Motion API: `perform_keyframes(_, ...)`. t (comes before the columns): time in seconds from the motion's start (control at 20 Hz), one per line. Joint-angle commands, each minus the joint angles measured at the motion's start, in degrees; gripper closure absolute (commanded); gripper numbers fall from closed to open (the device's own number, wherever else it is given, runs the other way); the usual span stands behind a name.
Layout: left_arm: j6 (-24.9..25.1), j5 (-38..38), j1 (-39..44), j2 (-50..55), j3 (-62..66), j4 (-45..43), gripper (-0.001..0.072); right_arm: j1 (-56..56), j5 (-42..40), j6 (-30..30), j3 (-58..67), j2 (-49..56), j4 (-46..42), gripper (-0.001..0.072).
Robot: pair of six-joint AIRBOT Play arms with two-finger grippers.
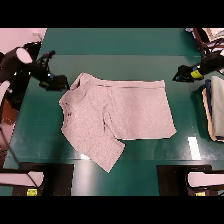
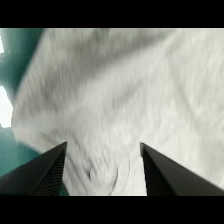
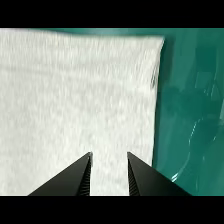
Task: Fold the shirts.
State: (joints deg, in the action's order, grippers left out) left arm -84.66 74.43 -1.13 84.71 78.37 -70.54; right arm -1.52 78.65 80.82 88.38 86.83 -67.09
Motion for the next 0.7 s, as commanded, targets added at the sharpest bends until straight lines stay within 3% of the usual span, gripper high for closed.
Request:
perform_keyframes(0.0, -2.45, 0.48, 0.22, -13.55, -18.99, -0.44, 0.0162, 0.33, 0.44, -1.01, -10.75, -9.25, 0.02, 0.0448)
perform_keyframes(0.3, -9.68, -0.79, 2.95, -36.11, -47.82, 6.03, 0.0162, 0.33, -7.5, -0.94, -22.16, -19.63, 0.09, 0.0448)
perform_keyframes(0.5, -14.23, -2.38, 8.09, -41.29, -54.88, 9.16, 0.0162, 0.33, -7.78, -0.92, -22.82, -22.08, 0.11, 0.0448)
perform_keyframes(0.65, -14.51, -6.45, 11.58, -41.27, -57.86, 12.85, 0.0162, 0.33, -7.48, -0.94, -22.62, -22.56, 0.11, 0.0448)
